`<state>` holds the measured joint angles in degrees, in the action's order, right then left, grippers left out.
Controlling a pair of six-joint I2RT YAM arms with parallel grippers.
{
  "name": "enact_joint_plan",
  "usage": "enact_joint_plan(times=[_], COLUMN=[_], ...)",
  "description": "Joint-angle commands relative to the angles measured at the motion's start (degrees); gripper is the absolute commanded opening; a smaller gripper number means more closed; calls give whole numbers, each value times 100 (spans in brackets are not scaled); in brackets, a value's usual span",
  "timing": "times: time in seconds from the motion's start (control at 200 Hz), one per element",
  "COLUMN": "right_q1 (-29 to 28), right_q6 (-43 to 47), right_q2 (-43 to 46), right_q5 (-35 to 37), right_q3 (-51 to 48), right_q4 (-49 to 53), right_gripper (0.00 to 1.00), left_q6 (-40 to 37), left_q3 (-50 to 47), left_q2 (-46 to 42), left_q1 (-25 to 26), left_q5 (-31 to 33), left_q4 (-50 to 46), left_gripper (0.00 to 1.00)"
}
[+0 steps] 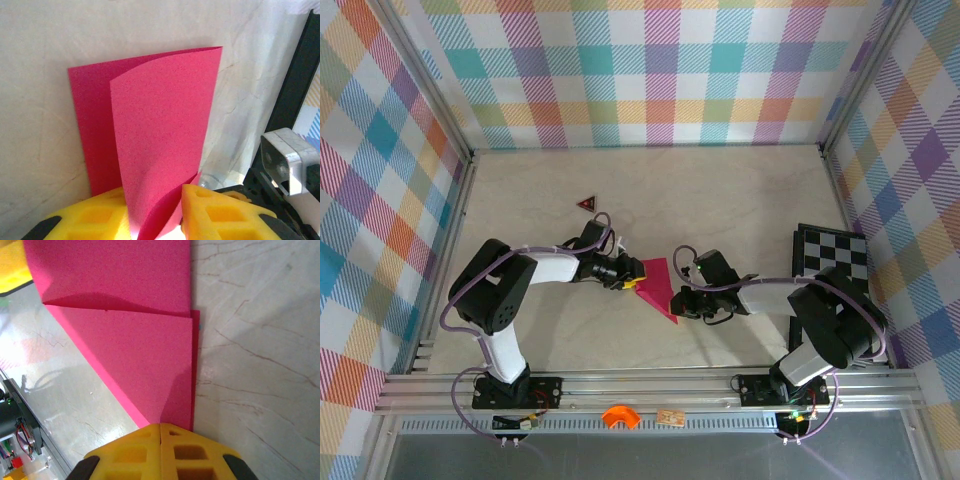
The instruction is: Fold a paper plane with a square sheet of paper (pick it up from the middle)
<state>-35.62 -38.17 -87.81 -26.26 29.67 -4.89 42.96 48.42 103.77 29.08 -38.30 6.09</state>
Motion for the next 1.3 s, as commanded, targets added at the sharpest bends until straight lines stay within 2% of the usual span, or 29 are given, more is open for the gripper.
enact_joint_plan(times=[0.0,0.05,0.175,0.27,0.385,0.545,0.71,0.82,0.945,1.29], right_q1=[54,64,107,116,108,-184,-1196,-1690,-2000,-2474], right_q6=[229,250,257,241,259,613,1573,2179,2676,3313], right_q2=[-78,-66,55,296,665,1104,1532,1592,1325,586], right_q5=[-3,-33,-147,-177,8,930,2870,3904,4534,5298], right_q3=[-127,-119,-112,-46,-32,-122,-265,-421,-342,53], right_q4=[295,296,176,172,155,239,118,-250,-403,-514], right_gripper=[7,8,13,23,35,39,40,42,43,43], left_q6=[-157,-213,-189,-8,254,676,894,976,1037,1100], left_q3=[198,236,186,44,-109,-241,-242,-202,-160,-105], left_q2=[168,186,124,-46,-306,-539,-629,-672,-700,-717], left_q1=[-69,-78,-78,-83,-78,-78,-78,-78,-79,-69], left_q5=[-332,-353,-318,-248,-89,186,184,124,71,16], left_q4=[-67,-132,-118,52,207,314,405,471,546,569], left_gripper=[29,27,13,8,6,5,6,8,11,9])
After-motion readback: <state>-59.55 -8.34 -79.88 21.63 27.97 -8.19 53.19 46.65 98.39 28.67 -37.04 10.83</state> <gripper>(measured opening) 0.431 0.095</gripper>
